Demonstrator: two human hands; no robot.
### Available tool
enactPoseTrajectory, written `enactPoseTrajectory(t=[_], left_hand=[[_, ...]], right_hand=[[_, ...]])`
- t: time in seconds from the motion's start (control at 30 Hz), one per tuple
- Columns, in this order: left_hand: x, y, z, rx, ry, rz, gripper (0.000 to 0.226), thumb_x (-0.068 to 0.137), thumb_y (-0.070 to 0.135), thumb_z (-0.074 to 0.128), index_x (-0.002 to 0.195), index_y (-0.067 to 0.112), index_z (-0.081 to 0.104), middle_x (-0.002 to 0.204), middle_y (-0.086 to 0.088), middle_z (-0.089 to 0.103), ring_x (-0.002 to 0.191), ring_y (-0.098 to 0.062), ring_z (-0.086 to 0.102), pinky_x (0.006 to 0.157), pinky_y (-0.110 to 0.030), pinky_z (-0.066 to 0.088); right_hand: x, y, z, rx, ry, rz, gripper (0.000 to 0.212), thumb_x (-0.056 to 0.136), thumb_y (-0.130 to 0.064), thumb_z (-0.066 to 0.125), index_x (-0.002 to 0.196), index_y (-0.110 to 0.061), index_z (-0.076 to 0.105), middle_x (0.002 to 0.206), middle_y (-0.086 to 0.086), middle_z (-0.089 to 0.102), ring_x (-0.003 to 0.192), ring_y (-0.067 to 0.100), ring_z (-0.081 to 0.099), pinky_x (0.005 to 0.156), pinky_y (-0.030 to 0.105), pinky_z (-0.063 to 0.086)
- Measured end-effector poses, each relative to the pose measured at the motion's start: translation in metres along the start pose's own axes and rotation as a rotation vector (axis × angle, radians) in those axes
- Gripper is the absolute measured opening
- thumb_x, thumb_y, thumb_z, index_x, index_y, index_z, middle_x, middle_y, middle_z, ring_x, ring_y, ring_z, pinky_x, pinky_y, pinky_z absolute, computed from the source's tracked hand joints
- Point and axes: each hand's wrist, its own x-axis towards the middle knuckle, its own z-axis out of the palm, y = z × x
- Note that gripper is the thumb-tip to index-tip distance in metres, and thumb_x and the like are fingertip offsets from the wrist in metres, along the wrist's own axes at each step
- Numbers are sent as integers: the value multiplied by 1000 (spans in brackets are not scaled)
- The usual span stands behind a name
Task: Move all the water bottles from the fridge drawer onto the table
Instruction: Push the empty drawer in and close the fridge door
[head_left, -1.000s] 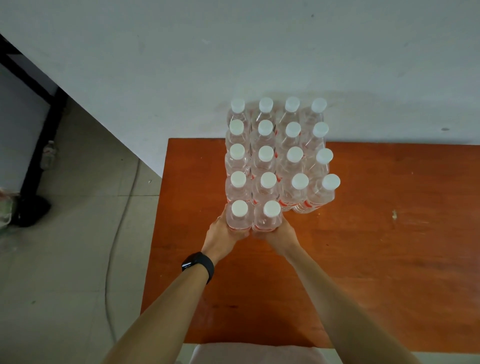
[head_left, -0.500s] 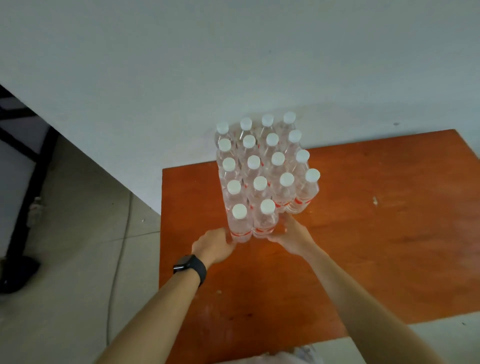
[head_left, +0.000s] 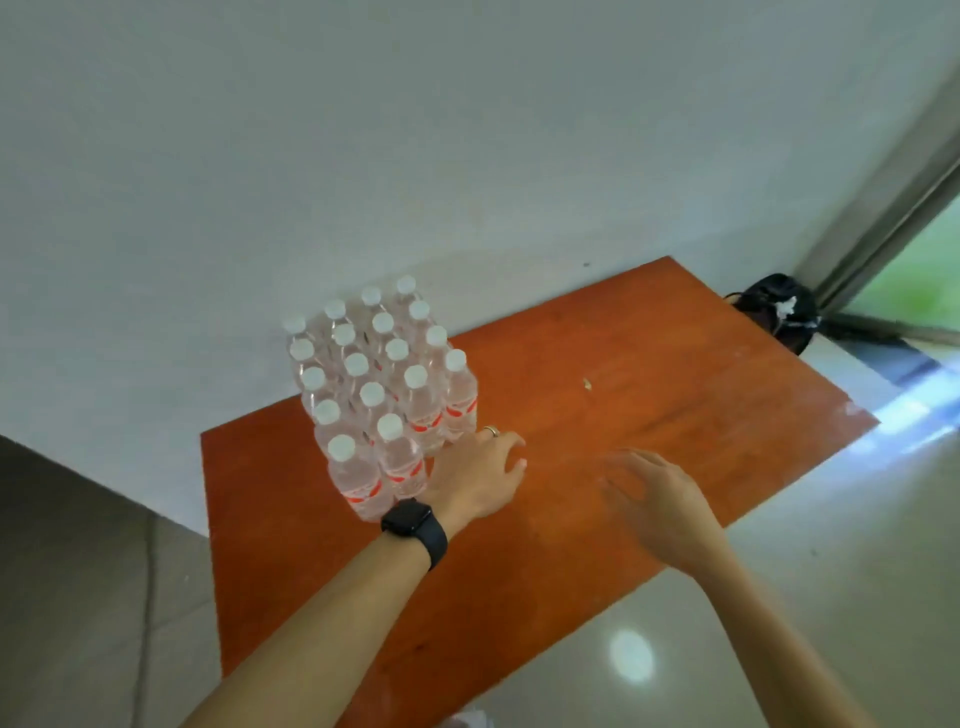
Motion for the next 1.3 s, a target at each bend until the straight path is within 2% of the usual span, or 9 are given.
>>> enactPoseTrajectory(t=[0.13,0.27,0.4,0.6,0.73,0.93,1.1,1.3], left_hand=[[21,113,12,100,-2,217,39,104,46,40,138,31,54,136,2,59,123,-21,54,95,-42,53],[23,248,36,104,4,457,37,102,45,47,135,31,57,133,3,61,120,-21,58,95,-41,53],[3,382,66,83,-5,686,35,101,45,49,132,33,59,125,4,63,112,-20,60,88,-40,54],[-40,551,106,118,12,982,42,102,52,43,138,35,56,138,4,59,124,-19,54,100,-36,46],[-52,645,139,116,10,1118,43,101,54,42,139,38,55,141,8,57,128,-16,50,104,-34,40],[-50,760,189,36,-53,1253,45,101,51,45,143,36,51,146,9,52,136,-14,43,109,-35,38],[-19,853,231,10,-73,1307,46,101,50,46,145,37,49,149,7,50,138,-16,41,111,-36,36],[22,960,273,17,-87,1380,46,100,50,48,144,36,50,149,3,50,138,-19,43,117,-41,32]], right_hand=[[-73,60,-71,-21,275,104,36,97,-46,57,131,-37,62,142,-9,54,134,20,47,111,42,41],[-163,126,-131,33,528,266,33,97,-43,59,129,-39,63,140,-12,56,133,20,48,110,40,40],[-261,191,-168,59,689,424,36,98,-42,58,133,-40,59,139,-15,55,135,14,44,111,36,38],[-377,282,-207,41,928,598,35,95,-41,61,130,-37,62,133,-15,60,132,13,48,111,36,40],[-429,331,-242,1,996,714,35,96,-37,61,131,-34,64,135,-13,60,133,14,47,113,35,37],[-475,420,-289,-23,1027,808,35,96,-41,59,130,-33,64,132,-15,62,128,11,50,109,36,43],[-489,504,-333,11,1054,872,42,91,-53,51,128,-35,63,128,-15,63,111,16,58,98,39,50],[-500,592,-381,101,1112,943,38,95,-43,58,131,-34,62,130,-15,61,119,12,55,104,38,46]])
